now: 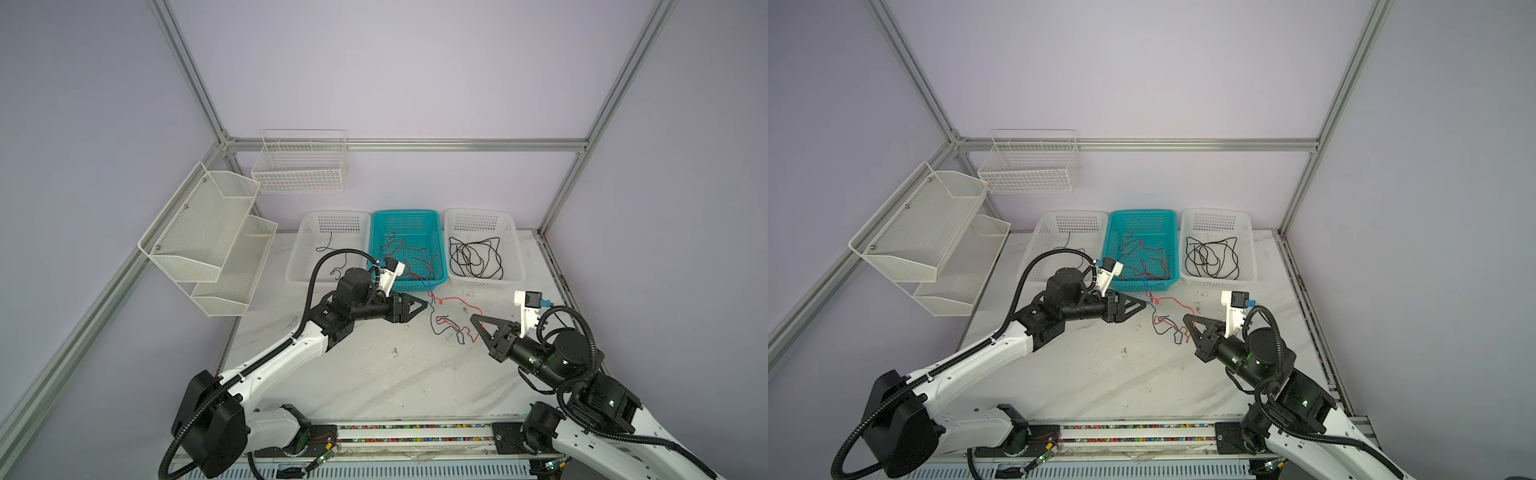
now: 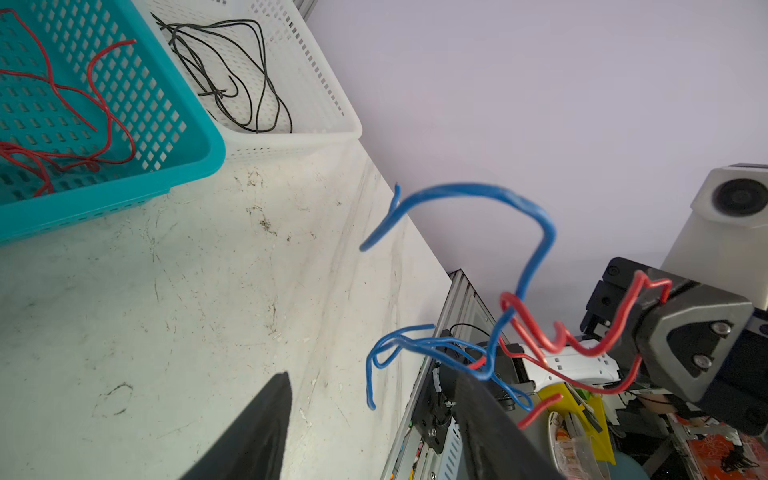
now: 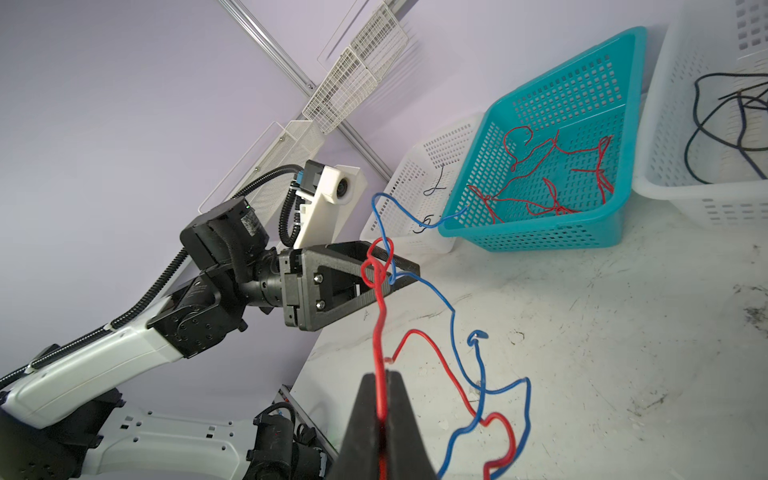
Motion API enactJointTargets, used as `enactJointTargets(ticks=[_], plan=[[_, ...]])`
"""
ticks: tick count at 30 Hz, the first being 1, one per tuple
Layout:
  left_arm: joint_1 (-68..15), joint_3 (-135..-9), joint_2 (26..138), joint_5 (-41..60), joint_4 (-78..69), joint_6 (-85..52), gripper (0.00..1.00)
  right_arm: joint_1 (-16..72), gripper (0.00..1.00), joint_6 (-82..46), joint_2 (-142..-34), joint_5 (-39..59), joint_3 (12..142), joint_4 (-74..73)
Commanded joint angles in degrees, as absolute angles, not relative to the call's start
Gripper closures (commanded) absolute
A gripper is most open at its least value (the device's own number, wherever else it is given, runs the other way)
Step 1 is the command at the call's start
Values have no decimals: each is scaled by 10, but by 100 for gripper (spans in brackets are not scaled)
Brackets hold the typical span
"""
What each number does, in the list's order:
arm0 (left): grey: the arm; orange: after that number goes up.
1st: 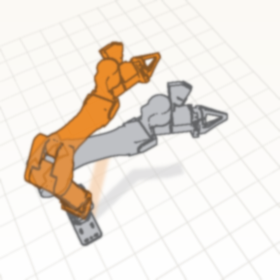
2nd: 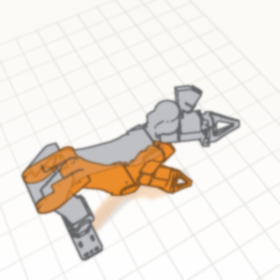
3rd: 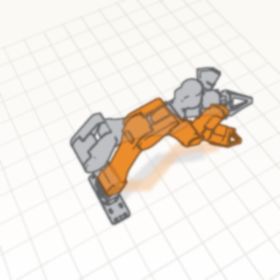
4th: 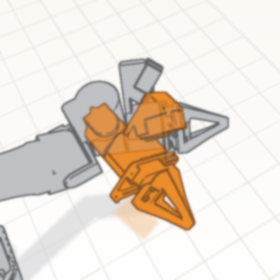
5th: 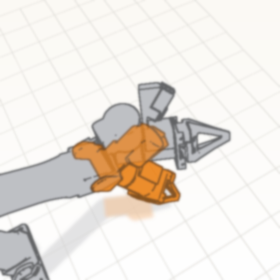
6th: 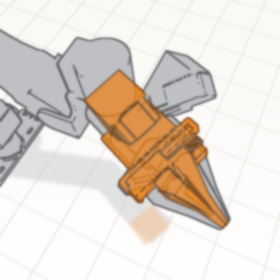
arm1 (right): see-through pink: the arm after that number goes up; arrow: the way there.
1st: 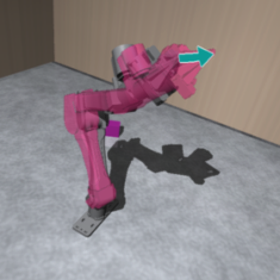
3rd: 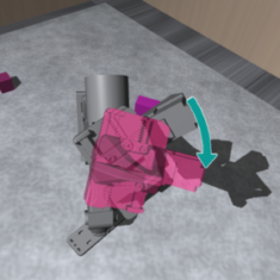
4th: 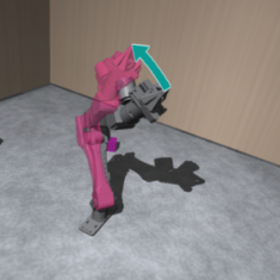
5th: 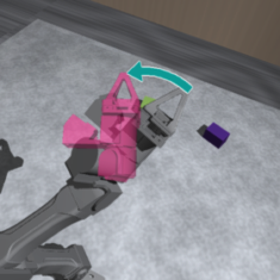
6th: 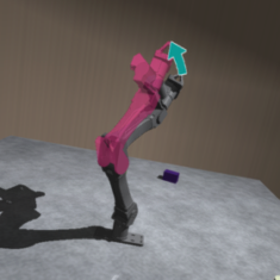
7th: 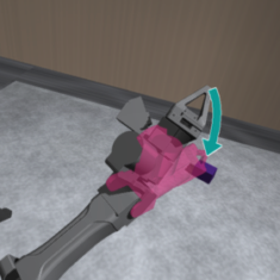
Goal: Untangle the cables
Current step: 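Bring the left gripper to the right gripper and grasp the blue wire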
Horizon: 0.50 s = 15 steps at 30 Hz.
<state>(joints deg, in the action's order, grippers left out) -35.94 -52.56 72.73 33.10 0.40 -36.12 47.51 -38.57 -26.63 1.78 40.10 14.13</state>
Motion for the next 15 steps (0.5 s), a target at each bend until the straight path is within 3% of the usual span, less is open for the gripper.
enactJointTargets(ticks=[1, 15], plan=[[-371, -496, 721, 357, -81, -376, 35, 473, 100, -396, -266, 44, 402, 106], [-386, -472, 740, 354, -138, -383, 39, 473, 100, -406, -273, 77, 400, 88]])
